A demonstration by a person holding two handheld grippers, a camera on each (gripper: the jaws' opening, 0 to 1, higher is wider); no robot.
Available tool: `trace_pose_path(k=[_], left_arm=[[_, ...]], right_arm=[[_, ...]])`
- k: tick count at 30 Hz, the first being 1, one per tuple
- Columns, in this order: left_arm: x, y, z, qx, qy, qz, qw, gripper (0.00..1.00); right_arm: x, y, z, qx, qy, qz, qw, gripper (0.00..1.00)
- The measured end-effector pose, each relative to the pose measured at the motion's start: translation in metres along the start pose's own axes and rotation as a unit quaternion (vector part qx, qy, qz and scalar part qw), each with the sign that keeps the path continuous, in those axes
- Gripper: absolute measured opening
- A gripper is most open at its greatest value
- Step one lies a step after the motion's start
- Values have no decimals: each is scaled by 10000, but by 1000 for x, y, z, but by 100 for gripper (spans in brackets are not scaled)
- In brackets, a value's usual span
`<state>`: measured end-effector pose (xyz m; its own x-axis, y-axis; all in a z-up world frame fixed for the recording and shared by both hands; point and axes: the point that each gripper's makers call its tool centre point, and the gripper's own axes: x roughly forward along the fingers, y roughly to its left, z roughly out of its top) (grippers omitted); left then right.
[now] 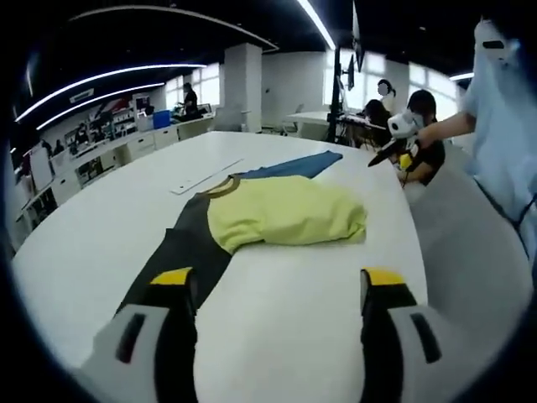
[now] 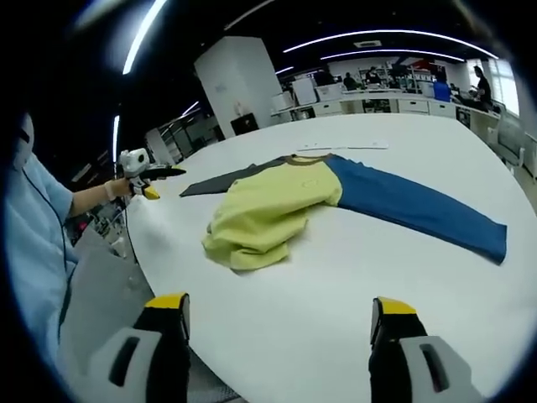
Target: Fold the garment on the visible template until the final outline fits inside the template.
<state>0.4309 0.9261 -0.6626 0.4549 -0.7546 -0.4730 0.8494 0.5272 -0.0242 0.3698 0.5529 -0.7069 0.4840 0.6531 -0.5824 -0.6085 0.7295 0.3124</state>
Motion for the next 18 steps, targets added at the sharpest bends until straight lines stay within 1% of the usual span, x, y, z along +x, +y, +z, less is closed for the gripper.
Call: trace_pose_path(k=[2, 4, 6, 10, 13, 15, 18], left_arm=[[2, -8, 2, 14, -66, -54, 10000, 75], [3, -12, 3, 30, -66, -104, 9999, 75], [3, -17, 4, 59, -58, -144, 9999, 75], [4, -24, 6, 11, -166, -163, 9997, 72], [7, -34, 4, -40, -213, -177, 9996, 72], [10, -41, 2, -133, -238, -200, 9994, 70], [12, -51, -2, -183, -257, -233, 9992, 69]], right_arm=[[1, 1, 1, 23, -33, 7, 10000, 88], [3, 5, 1, 52, -78, 51, 9999, 88], [5, 9, 0, 15, -46, 94, 9999, 88], [8, 13, -1, -25, 1, 144, 9999, 86], [12, 14, 1, -69, 16, 167, 9998, 84], [18, 10, 5, -157, 36, 151, 9998, 80], [29, 4, 10, -390, 72, 99, 9992, 70]])
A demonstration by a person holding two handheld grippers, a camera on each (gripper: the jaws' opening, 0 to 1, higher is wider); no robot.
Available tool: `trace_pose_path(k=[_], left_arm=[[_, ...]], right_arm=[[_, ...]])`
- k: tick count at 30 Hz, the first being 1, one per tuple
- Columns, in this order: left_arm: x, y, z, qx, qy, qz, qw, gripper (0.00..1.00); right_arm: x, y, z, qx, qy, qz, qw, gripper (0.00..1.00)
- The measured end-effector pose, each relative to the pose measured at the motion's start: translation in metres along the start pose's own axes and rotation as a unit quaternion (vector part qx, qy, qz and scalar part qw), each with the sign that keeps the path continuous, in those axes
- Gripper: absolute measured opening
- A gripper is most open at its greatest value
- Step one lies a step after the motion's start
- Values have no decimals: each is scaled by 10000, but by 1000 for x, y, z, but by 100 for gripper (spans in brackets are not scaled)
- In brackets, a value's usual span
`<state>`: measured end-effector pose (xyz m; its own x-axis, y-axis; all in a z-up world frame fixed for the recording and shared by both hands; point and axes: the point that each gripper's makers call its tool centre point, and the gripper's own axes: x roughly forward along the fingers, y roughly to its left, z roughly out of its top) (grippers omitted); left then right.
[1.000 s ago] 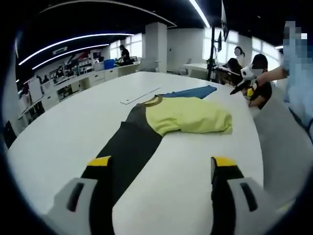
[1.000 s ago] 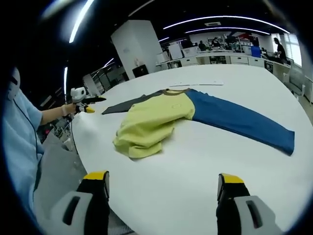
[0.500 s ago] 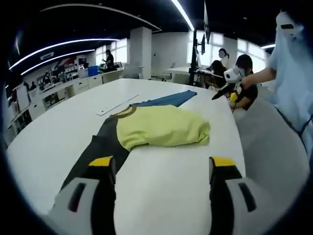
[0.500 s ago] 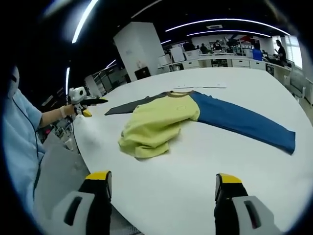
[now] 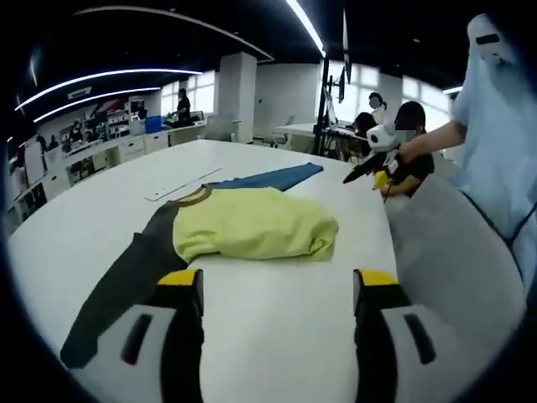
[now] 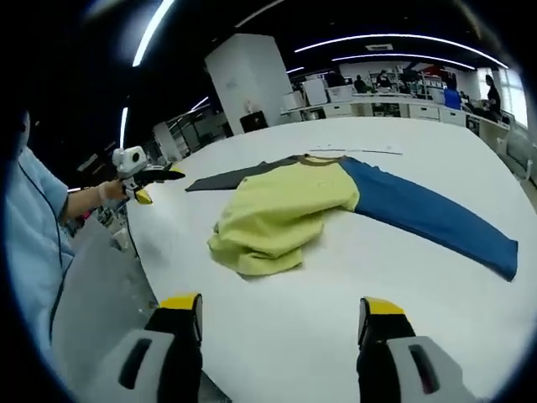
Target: Fold the garment on the visible template until the final outline fits inside the template.
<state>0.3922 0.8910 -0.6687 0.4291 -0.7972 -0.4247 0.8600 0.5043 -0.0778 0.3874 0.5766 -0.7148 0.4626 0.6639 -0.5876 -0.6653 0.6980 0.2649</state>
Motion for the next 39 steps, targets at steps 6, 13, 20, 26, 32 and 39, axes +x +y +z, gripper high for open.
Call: trace_pose_path(k=[6, 13, 20, 26, 32, 39], left_arm=[[-2, -11, -5, -107, -26, -4, 9999, 67], [-8, -16, -8, -194, -19, 12, 9998, 66], [-22, -10, -11, -254, -61, 200, 9995, 66], [-33, -8, -15, -361, -102, 338, 9987, 65], [-39, -9, -18, -425, -120, 394, 9982, 65], [-41, -11, -20, -507, -186, 428, 9976, 64]], right_arm=[[25, -12, 13, -165, -6, -112, 9998, 54], [60, -17, 8, -583, 578, -103, 9966, 32], [78, -22, 11, -493, 647, -135, 9966, 29], [84, -26, 10, -569, 789, -194, 9951, 27], [91, -22, 9, -666, 876, -127, 9938, 24], [94, -19, 6, -736, 999, -69, 9922, 19]])
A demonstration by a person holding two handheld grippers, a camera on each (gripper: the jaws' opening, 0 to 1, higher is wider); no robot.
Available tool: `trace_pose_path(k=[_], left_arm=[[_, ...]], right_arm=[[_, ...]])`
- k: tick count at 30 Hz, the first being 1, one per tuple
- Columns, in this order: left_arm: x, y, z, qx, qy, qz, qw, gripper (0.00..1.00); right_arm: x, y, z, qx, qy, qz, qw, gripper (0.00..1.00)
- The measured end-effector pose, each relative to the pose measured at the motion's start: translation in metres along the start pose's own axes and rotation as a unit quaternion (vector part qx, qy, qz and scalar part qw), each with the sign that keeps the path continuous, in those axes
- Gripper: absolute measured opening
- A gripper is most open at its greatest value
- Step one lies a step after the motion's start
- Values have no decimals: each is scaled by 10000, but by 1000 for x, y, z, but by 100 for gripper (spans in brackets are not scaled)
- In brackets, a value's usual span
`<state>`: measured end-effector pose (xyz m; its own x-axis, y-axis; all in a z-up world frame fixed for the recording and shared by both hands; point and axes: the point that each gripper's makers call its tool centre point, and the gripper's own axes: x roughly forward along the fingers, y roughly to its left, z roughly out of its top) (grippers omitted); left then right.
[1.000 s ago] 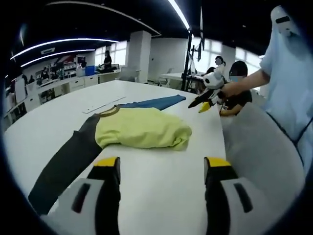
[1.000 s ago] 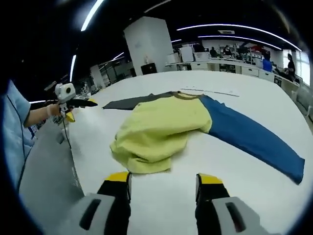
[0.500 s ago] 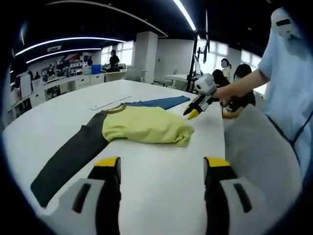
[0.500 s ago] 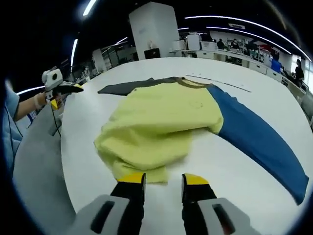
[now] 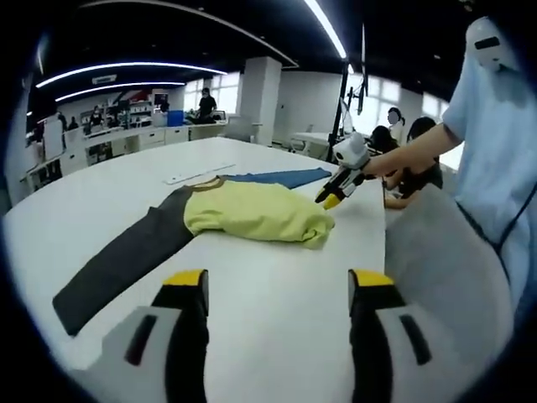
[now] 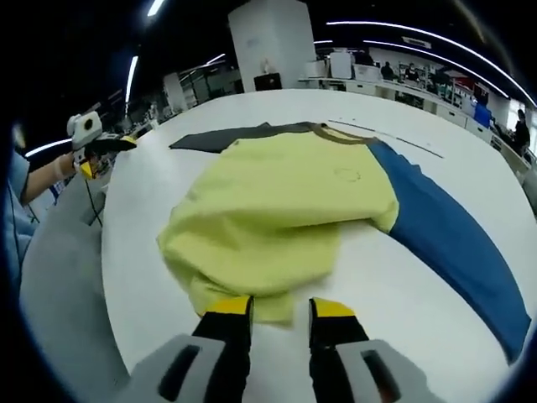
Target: Fold the garment on the visible template until the final outline fits inside the template.
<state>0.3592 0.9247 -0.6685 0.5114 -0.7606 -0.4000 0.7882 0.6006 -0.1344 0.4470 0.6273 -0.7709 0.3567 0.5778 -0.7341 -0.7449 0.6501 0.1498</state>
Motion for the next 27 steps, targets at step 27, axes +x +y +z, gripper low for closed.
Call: trace_pose_path(k=[27], left_arm=[[51, -12, 0, -499, 6, -41, 9987, 50]], right_arm=[[-49, 3, -27, 349, -133, -260, 9990, 0]])
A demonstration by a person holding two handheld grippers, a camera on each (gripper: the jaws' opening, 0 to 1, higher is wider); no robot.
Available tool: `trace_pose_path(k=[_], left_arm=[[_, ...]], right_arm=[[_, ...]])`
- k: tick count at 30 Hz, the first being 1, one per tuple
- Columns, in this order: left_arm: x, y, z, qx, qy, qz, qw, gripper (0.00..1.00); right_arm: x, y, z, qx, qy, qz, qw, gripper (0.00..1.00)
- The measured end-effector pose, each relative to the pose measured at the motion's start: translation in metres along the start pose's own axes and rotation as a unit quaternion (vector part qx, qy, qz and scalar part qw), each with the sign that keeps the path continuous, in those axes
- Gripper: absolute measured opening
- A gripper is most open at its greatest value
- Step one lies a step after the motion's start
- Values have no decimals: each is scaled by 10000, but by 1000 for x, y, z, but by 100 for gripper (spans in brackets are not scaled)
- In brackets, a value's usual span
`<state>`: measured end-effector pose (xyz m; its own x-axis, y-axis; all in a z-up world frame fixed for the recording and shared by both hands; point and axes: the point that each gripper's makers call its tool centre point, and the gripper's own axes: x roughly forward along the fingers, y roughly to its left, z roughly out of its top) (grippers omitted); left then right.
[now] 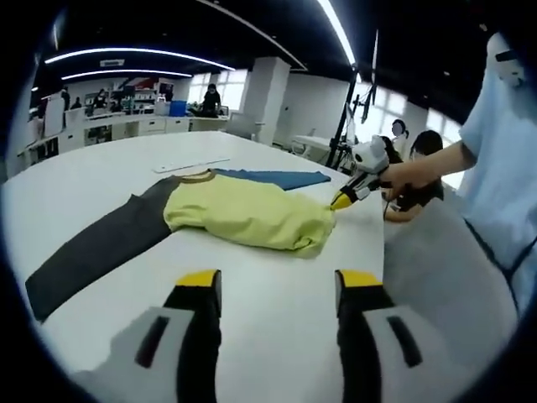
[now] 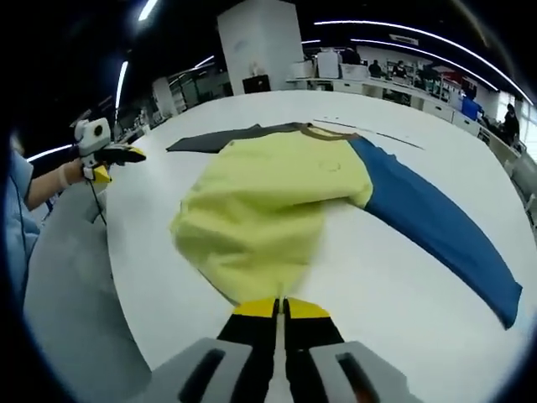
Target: Fold the garment on the visible template until the final outline fits inside the template.
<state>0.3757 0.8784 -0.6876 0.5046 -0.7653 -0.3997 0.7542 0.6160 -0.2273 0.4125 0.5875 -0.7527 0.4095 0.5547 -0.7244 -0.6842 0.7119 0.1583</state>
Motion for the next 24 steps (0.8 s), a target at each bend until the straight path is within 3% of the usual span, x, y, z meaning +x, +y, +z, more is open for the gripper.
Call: trace_pose_path(k=[8, 12, 15, 17, 21, 24], left_arm=[[31, 1, 0, -353, 58, 79, 9993, 44], [55, 0, 1, -811, 3, -30, 9967, 41], [71, 10, -3, -1269, 17, 132, 9918, 35], [86, 17, -4, -1831, -39, 239, 9828, 35], [104, 15, -12, -2076, 108, 176, 9780, 32], [114, 16, -21, -2496, 271, 299, 9675, 33]], right_arm=[[-14, 14, -4, -6, -113, -20, 9999, 0], [-19, 16, -3, 26, -196, -39, 9998, 0], [-21, 15, -3, 77, -246, -60, 9996, 0], [-23, 13, -4, 131, -278, -80, 9995, 0], [-24, 12, -3, 171, -319, -110, 9993, 0], [-25, 13, -1, 142, -345, -114, 9992, 0]])
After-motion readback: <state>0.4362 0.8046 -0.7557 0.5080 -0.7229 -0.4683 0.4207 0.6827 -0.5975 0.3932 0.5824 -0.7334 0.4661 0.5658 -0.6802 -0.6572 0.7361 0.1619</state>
